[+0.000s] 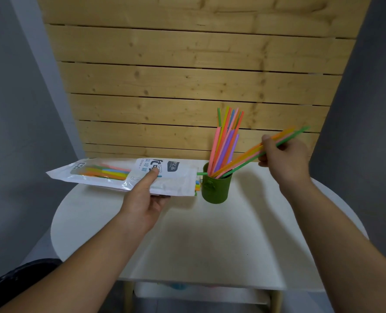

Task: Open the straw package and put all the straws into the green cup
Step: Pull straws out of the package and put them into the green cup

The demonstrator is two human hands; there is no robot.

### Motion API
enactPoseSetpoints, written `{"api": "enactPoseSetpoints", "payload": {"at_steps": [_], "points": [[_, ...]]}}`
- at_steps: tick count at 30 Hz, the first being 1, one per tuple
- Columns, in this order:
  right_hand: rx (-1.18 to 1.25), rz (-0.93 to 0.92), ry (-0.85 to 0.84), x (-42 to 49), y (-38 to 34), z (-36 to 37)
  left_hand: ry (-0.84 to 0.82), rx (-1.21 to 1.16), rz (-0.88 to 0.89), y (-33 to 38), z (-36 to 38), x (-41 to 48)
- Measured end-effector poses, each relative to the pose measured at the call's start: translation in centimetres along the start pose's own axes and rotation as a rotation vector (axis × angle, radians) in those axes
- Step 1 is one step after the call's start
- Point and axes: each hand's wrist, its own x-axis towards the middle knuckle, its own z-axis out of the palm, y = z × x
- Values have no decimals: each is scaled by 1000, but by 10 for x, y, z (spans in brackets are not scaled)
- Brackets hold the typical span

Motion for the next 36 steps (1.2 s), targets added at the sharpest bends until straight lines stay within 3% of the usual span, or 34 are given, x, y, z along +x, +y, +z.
{"api": "enactPoseSetpoints", "payload": {"at_steps": [16, 23, 30, 36], "points": [[16, 70, -182, -3, 19, 51, -21, 58, -2, -3, -1, 2], [146, 292, -61, -5, 27, 54, -19, 52, -3, -1, -1, 3], [-14, 399, -84, -35, 28, 50, -29, 48, 27, 0, 0, 0], [583, 857, -326, -81, 14, 66, -115, 240, 190, 2, 7, -3]]}}
